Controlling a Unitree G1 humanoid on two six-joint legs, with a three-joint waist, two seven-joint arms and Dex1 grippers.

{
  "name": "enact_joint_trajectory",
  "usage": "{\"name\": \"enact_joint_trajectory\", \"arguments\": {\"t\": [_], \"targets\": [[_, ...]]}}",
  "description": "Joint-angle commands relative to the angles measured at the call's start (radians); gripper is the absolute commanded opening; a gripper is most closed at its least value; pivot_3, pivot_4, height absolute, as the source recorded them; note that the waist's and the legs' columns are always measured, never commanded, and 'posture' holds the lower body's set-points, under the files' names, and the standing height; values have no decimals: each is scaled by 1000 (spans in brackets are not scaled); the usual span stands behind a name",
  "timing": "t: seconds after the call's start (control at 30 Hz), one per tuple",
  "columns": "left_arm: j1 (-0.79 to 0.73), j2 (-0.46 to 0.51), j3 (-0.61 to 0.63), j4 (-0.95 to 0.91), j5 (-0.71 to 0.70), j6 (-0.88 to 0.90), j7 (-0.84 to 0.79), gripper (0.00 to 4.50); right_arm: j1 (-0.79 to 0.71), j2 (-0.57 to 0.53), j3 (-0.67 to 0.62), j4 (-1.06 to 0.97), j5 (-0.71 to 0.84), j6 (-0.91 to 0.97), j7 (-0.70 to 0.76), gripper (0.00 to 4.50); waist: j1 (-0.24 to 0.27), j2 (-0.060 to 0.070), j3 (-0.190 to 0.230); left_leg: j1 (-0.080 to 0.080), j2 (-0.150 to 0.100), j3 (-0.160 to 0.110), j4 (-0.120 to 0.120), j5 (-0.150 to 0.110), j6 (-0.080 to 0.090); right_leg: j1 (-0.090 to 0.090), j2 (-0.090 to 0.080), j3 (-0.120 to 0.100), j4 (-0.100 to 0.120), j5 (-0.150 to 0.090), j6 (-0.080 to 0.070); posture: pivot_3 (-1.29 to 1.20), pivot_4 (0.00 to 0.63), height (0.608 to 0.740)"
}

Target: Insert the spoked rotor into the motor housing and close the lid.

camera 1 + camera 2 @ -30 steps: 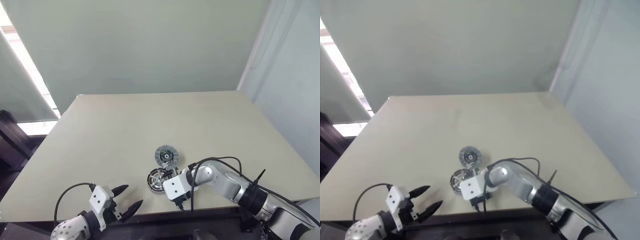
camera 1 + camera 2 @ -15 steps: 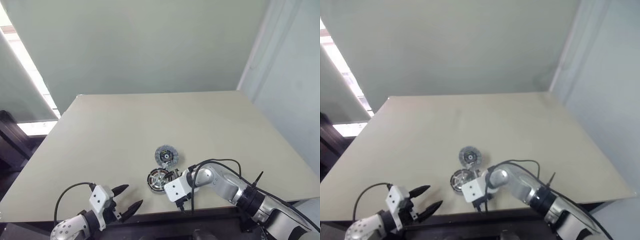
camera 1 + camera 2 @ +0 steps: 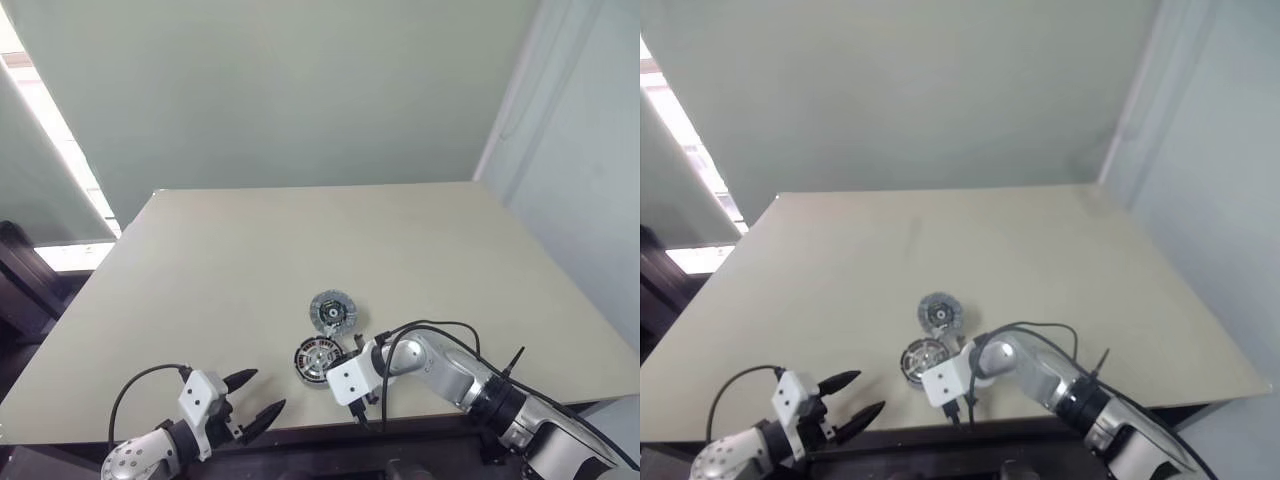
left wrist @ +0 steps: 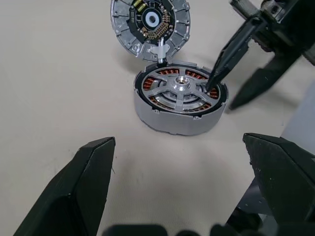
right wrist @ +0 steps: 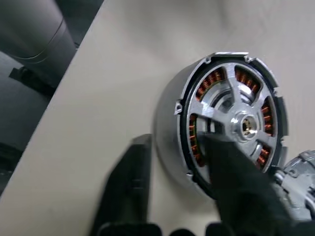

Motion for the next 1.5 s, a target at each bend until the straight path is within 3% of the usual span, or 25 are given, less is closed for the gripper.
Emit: {"name": "enact_joint_trajectory", "arguments": {"t": [0.03,0.1,0.27,0.5,0.77,1.17,1.5], "targets": [[-13,7,9,-9,-3,-20,-4,4500,-15,12,-31,-2,-14,-11,-12,360,0,0,0,0,0,0,0,0,0,0,0,0,0,0,0,0,0,740],[-12,7,9,-8,-3,-21,-4,4500,-14,16,-35,-2,-15,-10,-6,105,-1,0,0,1,0,0,0,0,0,0,0,0,1,0,0,0,0,740],[-13,5,9,-5,-2,-24,-3,4500,8,37,-55,-43,33,54,39,82,-1,0,0,2,0,0,0,0,0,1,1,0,1,0,0,0,0,740],[-17,4,5,11,3,-34,-4,4500,39,97,-89,-253,56,428,137,82,0,0,0,0,0,0,0,0,0,0,1,1,1,0,0,0,0,740],[-25,2,-5,41,9,-55,-13,4500,-18,220,-38,-395,-36,932,94,82,1,1,0,0,0,0,0,0,0,-1,0,0,1,0,0,0,0,740],[-9,-6,-14,57,24,-79,-12,4500,-170,246,179,-335,-30,1150,96,82,0,2,1,-3,0,-1,0,0,0,-3,0,-2,1,0,0,0,0,740],[-18,-18,-31,72,32,-88,-11,4500,-172,284,169,-339,114,1346,66,82,0,3,1,-3,0,-3,0,0,0,-3,-1,-4,1,0,0,0,0,740]]}}
